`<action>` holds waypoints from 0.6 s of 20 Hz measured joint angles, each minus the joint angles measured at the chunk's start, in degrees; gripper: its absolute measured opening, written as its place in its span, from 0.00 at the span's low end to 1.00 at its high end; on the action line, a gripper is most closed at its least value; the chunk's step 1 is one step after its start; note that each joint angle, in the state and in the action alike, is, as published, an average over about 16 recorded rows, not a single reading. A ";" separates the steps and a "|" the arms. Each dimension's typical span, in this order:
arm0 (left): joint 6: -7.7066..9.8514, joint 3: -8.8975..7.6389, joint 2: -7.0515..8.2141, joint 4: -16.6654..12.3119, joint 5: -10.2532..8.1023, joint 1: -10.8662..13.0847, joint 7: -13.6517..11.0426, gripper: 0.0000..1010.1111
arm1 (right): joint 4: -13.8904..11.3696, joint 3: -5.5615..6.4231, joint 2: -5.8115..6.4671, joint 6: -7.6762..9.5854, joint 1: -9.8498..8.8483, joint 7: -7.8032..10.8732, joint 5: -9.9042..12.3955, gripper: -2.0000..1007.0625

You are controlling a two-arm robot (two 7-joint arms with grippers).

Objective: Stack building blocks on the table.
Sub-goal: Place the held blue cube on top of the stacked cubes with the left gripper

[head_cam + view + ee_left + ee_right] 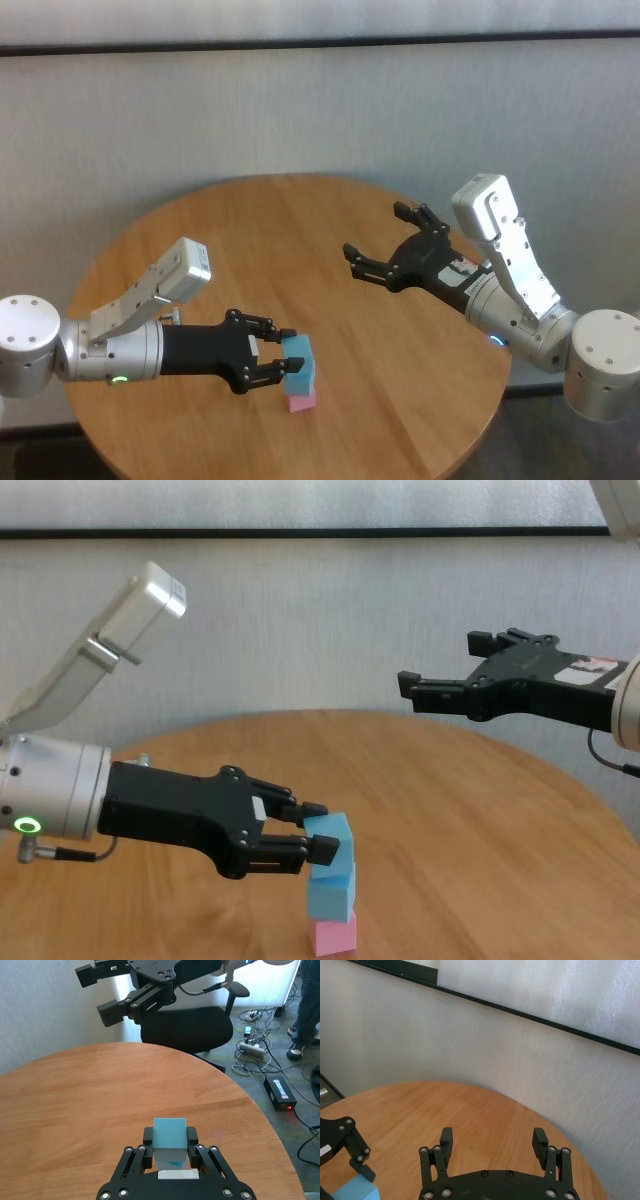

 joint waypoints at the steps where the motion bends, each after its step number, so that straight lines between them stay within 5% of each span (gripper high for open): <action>1: -0.04 0.13 -0.03 0.17 -0.02 -0.12 0.09 0.40 | 0.00 0.00 0.00 0.00 0.00 0.00 0.00 0.99; 12: -0.17 1.08 0.17 0.76 -0.95 -0.66 0.09 0.40 | 0.00 0.00 0.00 0.00 0.00 0.00 0.00 0.99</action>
